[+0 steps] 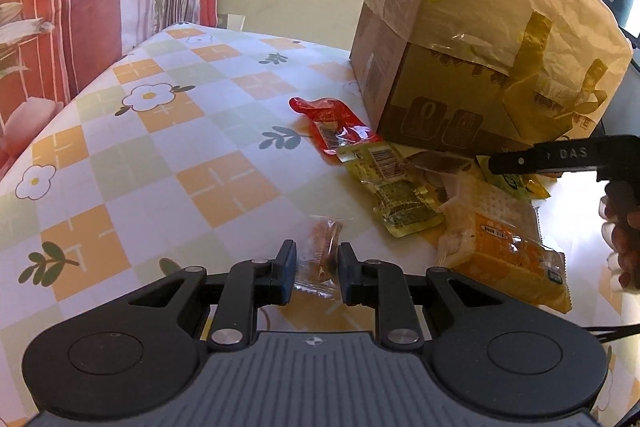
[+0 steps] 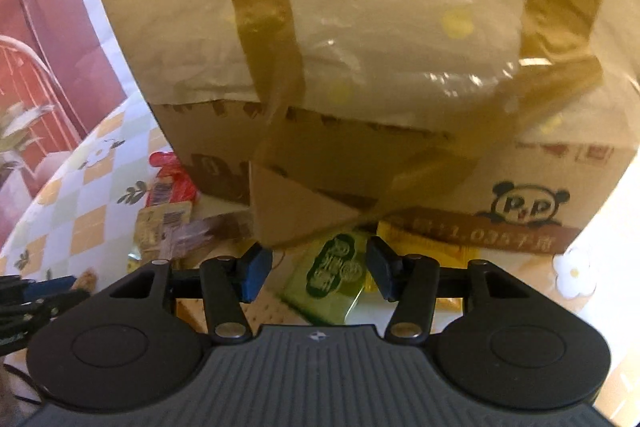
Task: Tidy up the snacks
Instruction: 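Grasp the yellow packet with the right tool while the left tool holds the brown candy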
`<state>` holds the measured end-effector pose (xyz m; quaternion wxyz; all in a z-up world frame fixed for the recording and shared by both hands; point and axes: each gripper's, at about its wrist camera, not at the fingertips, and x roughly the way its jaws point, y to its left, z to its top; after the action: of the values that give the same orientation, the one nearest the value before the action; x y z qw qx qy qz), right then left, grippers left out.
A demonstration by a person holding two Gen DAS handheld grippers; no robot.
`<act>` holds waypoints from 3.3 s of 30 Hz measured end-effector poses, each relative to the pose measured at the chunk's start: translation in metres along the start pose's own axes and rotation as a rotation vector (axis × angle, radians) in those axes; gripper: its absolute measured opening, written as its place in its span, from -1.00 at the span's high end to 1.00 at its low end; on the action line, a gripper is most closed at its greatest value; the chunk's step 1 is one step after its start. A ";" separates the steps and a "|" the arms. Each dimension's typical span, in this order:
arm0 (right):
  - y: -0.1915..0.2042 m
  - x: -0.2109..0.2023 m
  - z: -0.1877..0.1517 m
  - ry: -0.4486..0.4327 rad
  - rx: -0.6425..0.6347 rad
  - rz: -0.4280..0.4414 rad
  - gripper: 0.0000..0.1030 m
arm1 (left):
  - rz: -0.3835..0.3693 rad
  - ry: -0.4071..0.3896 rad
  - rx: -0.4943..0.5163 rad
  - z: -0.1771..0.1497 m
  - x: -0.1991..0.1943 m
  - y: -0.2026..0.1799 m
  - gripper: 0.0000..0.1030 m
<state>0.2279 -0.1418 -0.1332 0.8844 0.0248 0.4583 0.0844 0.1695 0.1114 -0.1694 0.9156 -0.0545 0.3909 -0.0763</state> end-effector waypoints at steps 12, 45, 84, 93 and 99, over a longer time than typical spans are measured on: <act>-0.035 -0.001 -0.006 -0.039 0.031 -0.081 -0.12 | 0.005 0.002 -0.005 0.000 0.000 0.000 0.55; -0.054 -0.002 -0.023 0.074 -0.199 0.178 -0.29 | 0.044 0.020 -0.006 0.002 0.001 -0.005 0.55; -0.044 -0.041 -0.064 -0.036 -0.320 0.144 0.32 | 0.081 0.063 0.012 -0.001 -0.002 -0.024 0.55; -0.054 -0.085 -0.052 -0.213 -0.172 0.138 0.33 | 0.044 -0.022 0.034 0.021 -0.023 -0.039 0.55; -0.054 -0.127 -0.006 -0.391 -0.137 0.173 0.32 | -0.047 -0.200 0.080 0.075 -0.059 -0.065 0.55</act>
<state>0.1583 -0.2165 -0.0406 0.9455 0.0198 0.2678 0.1842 0.1775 0.0615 -0.0653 0.9495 -0.0342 0.2927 -0.1073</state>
